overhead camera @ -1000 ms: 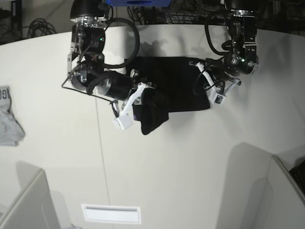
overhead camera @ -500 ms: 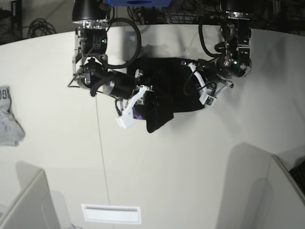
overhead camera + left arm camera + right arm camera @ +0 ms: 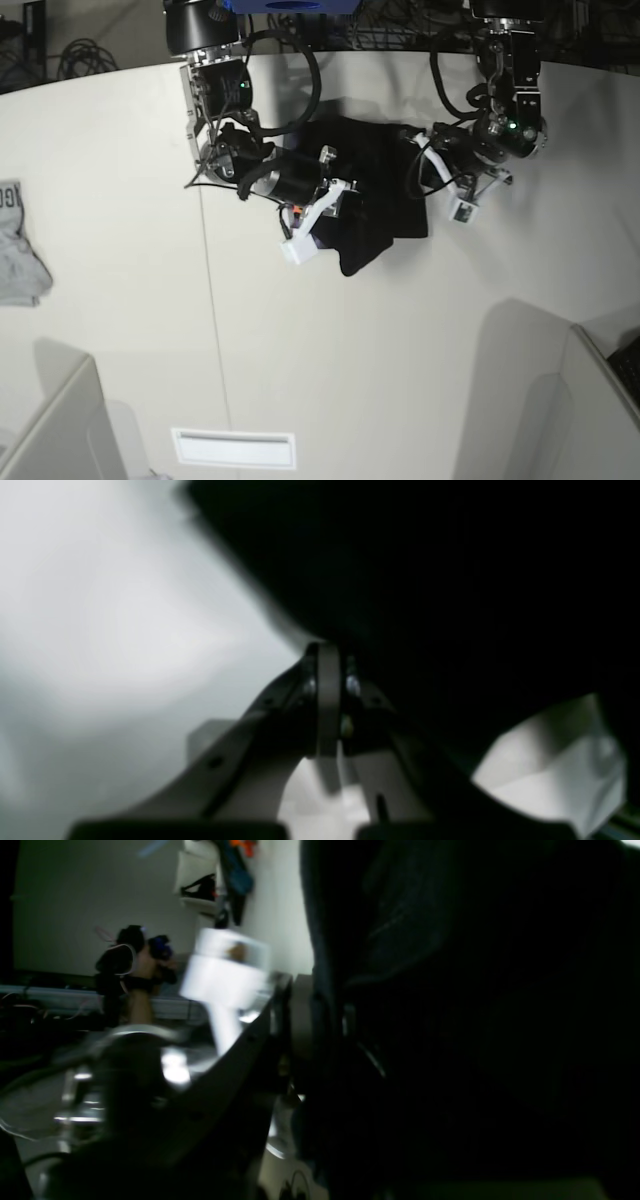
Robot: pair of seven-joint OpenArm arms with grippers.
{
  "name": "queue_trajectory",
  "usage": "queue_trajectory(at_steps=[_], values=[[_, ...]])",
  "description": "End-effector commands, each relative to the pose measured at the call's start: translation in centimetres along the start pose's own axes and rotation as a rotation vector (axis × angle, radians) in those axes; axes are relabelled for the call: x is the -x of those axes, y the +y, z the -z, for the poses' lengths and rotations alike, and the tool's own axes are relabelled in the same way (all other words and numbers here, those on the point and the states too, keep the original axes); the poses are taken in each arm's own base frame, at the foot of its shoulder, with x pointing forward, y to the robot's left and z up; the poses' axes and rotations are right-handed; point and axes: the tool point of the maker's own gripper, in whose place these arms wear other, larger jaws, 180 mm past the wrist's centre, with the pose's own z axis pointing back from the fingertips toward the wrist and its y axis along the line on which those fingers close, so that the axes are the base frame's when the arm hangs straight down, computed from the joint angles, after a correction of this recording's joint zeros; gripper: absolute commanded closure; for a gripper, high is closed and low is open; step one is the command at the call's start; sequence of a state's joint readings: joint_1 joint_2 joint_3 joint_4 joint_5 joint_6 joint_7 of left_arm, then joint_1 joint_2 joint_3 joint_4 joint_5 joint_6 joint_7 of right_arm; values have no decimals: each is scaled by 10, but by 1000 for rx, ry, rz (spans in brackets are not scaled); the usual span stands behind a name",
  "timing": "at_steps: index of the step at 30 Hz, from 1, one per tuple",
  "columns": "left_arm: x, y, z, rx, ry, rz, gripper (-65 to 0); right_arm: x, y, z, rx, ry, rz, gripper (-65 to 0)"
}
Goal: Fold the T-shirt properly
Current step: 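Lift the strip end with the right gripper and fold it toward the left gripper, then release the left gripper and raise it away from the shirt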
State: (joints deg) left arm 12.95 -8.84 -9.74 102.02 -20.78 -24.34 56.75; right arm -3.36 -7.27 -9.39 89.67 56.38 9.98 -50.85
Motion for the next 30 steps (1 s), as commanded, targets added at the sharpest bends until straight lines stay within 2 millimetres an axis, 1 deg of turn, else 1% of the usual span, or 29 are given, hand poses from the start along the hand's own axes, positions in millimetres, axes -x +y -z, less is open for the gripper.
queue_trajectory(at_steps=[1,4,5,7,13,15,18,21,25,28,29,30], values=[[-14,7,-8,-20,-50,8,0,-16,15,2,-44,-43,-22,0],[-3,27,-21,-77,-17,-18,0,-15,12,3,-38,-40,-17,0],[2,36,-26,-99,9,-10,0,-15,12,3,-37,-39,-16,0],[10,49,-34,-126,45,1,0,-18,13,3,-39,-42,-23,0],[36,77,-68,-223,67,-19,0,-20,14,4,-40,-47,-27,0],[42,83,-78,-236,76,5,0,-24,14,4,-40,-66,-26,0],[56,102,-98,-268,93,40,0,-24,12,4,-36,-78,-22,0],[70,125,-124,-329,109,43,0,-19,1,7,1,-59,-20,0],[77,149,-147,-414,106,-4,0,-12,-8,11,14,-38,6,0],[79,158,-156,-447,101,-23,0,-12,-8,11,14,-39,6,0],[79,159,-157,-450,99,-24,0,-13,-7,10,13,-41,4,-36],[79,159,-157,-450,99,-24,0,-13,-6,11,11,-42,4,-87]])
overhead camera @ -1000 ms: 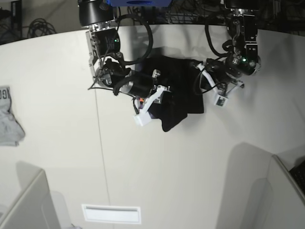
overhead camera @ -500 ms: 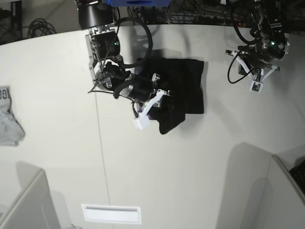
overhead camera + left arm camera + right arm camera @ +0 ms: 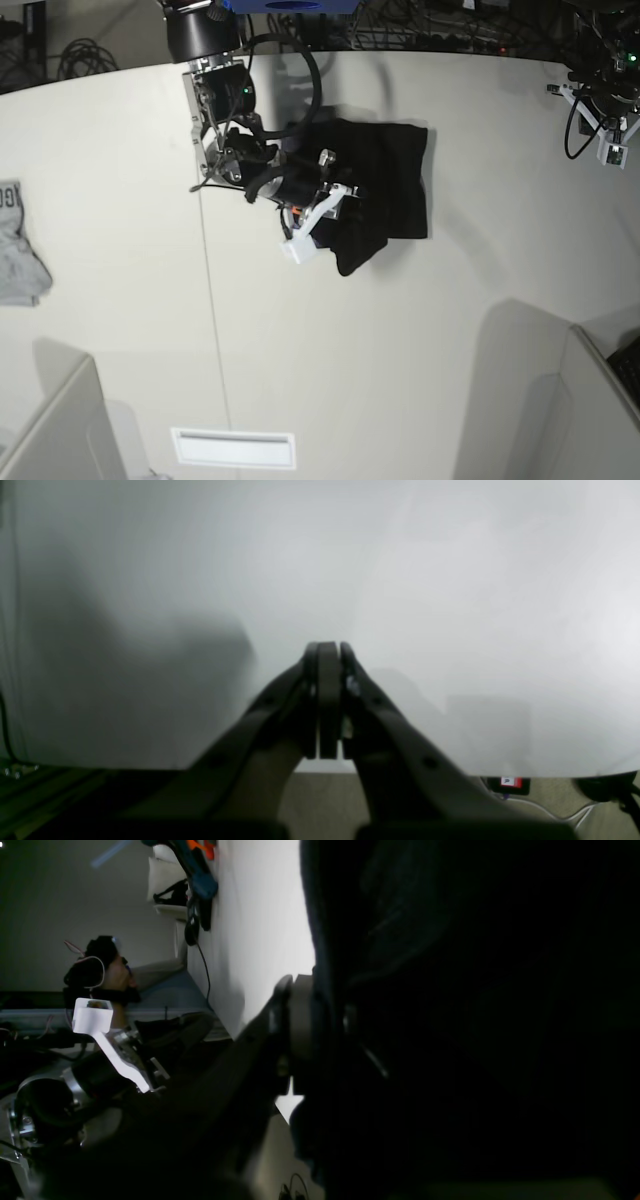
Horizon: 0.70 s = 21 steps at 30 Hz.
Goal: Fold the T-shirt properly
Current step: 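Release the left gripper and raise it away from the shirt, then press the folded end flat with the right gripper and release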
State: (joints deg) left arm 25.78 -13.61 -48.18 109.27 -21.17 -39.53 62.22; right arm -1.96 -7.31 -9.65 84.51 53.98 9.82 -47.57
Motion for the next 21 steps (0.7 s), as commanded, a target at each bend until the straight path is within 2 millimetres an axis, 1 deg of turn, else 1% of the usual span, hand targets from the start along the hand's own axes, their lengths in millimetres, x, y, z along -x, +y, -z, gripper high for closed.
queue_trajectory(at_steps=[1,3,5,6,7,9,13,15,17,19,20,21], values=[[-8,3,-4,-6,-29,22,0,-13,17,0,-49,-39,-18,-143],[-9,2,-3,-6,-32,18,0,-14,18,1,-51,-38,-19,-222],[-10,2,-3,-5,-33,16,0,-16,19,2,-52,-33,-25,-264],[-10,2,-3,-5,-33,16,0,-17,21,4,-56,-27,-34,-269],[-10,2,-3,-5,-35,16,0,-14,24,8,-63,-8,-43,-270],[-11,2,-3,-5,-36,15,0,-13,37,15,-84,18,-85,-270],[-11,2,-3,-6,-35,16,0,-5,64,28,-132,76,-174,-270],[-10,4,-3,-12,-32,16,0,-4,75,30,-149,89,-212,-270],[-10,6,-4,-18,-31,17,0,-9,90,24,-176,66,-258,-269],[-10,8,-4,-21,-31,17,0,-19,94,5,-161,35,-313,-251],[-9,8,-4,-21,-30,17,0,-24,94,-6,-147,15,-337,-222],[-9,8,-4,-21,-30,17,0,-30,94,-17,-128,-7,-357,-177]])
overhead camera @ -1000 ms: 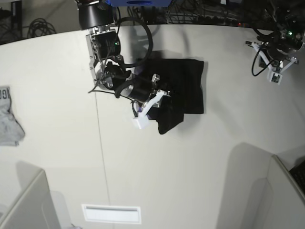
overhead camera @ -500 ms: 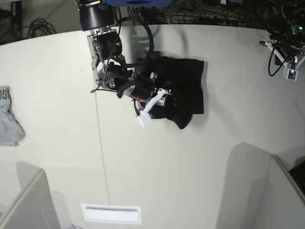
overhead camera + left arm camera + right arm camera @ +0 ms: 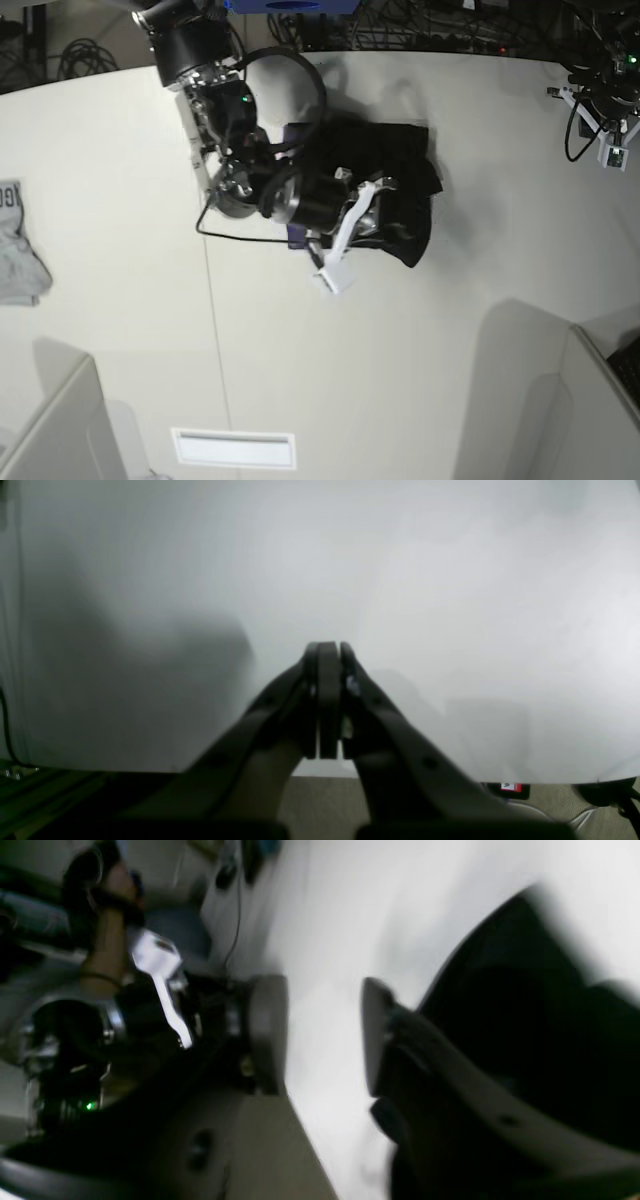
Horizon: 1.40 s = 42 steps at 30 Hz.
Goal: Fold the T-shirt properly
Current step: 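Press the folded end flat with the right gripper and release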
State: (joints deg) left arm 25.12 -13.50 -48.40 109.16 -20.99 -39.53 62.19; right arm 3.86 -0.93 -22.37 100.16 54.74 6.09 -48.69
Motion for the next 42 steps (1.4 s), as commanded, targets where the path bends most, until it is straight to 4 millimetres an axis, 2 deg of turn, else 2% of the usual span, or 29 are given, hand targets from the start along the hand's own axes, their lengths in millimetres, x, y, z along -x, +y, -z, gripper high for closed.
queue_trajectory(at_steps=[1,3,5,9,13,18,21,25,31,34,36,38,42], values=[[-6,6,-5,-16,-22,23,0,-12,2,-10,11,-34,-20,-120],[-6,6,-5,-16,-20,23,0,-10,-16,-27,83,-21,-16,0],[-6,6,-5,-16,-20,23,0,0,-36,-38,147,9,5,0],[-6,6,-5,-16,-22,23,0,34,-58,-48,214,71,69,0],[-6,6,-5,-16,-22,23,0,57,-74,-47,246,122,128,0],[-6,6,-5,-15,-21,23,0,68,-77,-44,249,153,151,0],[-5,6,-5,-14,-20,23,0,80,-62,-33,212,198,121,0],[-7,6,-5,-15,-24,22,0,76,-53,-26,183,215,84,0],[-9,6,-5,-14,-31,21,0,68,-5,3,68,253,-18,0],[-9,6,-5,-15,-30,22,0,51,8,-4,75,218,-17,0],[-9,7,-5,-17,-30,22,0,32,3,-13,110,166,3,0],[-9,7,-5,-17,-30,22,0,21,-14,-25,157,136,25,0],[-8,7,-5,-17,-29,23,0,19,-42,-34,222,137,70,0]])
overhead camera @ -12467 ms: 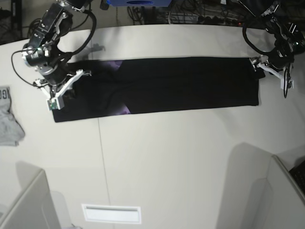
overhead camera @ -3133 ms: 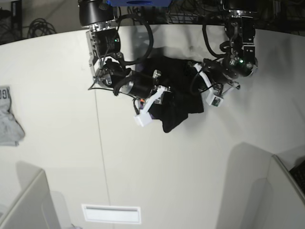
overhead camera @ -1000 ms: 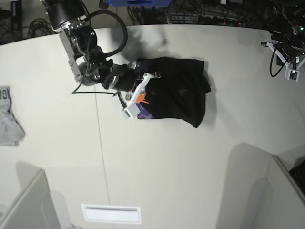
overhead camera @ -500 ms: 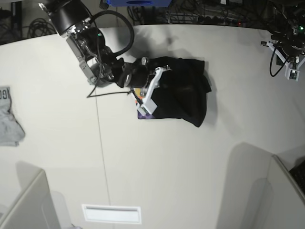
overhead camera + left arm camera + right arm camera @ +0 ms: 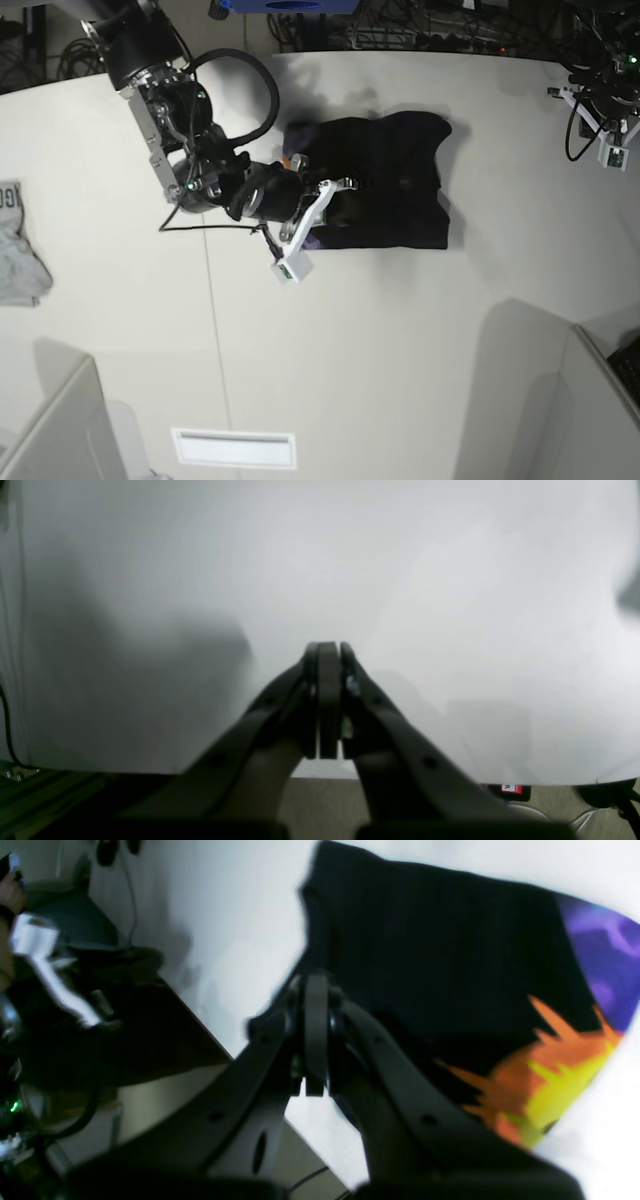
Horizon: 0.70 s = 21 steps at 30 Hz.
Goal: Fold the T-shirt properly
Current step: 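Press the folded end flat with the right gripper and release, then grasp the bundle edges with both grippers and flip it over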
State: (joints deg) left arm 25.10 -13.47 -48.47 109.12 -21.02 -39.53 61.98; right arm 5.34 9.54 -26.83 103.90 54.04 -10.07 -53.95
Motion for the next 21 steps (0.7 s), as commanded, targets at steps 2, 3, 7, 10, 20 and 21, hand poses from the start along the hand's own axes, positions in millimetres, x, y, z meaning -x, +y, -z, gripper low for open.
queue_trajectory(at_steps=[2,3,7,10,20,21], values=[[-8,6,-5,-13,-27,24,0,-7,1,-1,-13,-17,-3,0],[-8,4,-6,-8,-28,27,0,-6,-1,-2,-8,-15,-3,0],[-18,-15,-7,73,-89,-4,0,-11,-5,-14,5,-65,-11,0],[-39,-48,-14,243,-222,-106,0,-24,-15,-32,29,-175,8,0],[-98,-139,-24,652,-448,-389,-405,-15,-37,-46,85,-176,23,0],[-103,-152,-22,692,-444,-381,-457,-13,-37,-46,85,-174,25,0]])
